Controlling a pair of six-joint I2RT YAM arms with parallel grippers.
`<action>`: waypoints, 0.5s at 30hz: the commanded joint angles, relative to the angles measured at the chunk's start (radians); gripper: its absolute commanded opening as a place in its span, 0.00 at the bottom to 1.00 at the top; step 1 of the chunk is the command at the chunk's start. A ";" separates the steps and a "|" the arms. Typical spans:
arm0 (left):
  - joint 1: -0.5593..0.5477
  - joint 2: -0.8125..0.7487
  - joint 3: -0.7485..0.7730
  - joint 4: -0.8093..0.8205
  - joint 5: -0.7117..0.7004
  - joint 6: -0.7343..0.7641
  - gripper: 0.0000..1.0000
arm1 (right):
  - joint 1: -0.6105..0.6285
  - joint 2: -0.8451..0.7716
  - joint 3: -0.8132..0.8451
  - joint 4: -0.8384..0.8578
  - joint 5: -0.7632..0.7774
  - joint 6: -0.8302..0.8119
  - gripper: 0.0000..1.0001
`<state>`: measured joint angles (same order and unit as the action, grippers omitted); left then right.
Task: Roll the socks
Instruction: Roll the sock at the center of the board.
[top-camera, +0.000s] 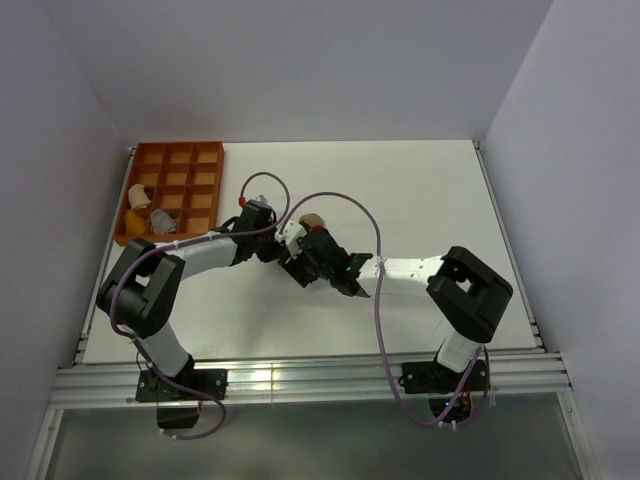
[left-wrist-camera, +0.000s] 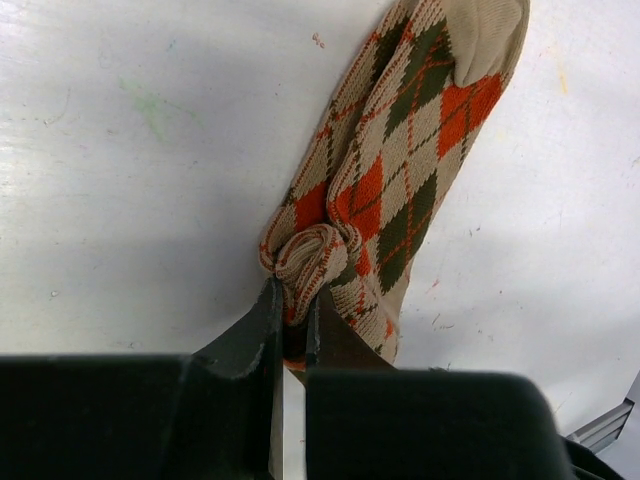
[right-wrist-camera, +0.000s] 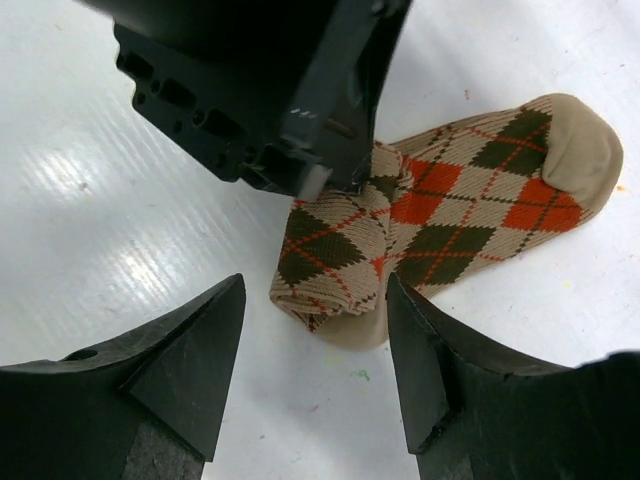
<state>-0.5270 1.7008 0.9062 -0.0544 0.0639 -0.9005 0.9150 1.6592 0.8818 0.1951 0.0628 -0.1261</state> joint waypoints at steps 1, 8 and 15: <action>-0.005 0.025 0.039 -0.061 0.020 0.043 0.00 | 0.036 0.048 0.034 0.043 0.114 -0.066 0.66; -0.005 0.033 0.062 -0.079 0.033 0.052 0.00 | 0.085 0.128 0.046 0.040 0.193 -0.087 0.66; -0.005 0.043 0.082 -0.090 0.073 0.054 0.00 | 0.114 0.227 0.074 0.030 0.308 -0.107 0.60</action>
<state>-0.5266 1.7283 0.9585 -0.1070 0.0883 -0.8742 1.0149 1.8370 0.9241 0.2237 0.2966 -0.2146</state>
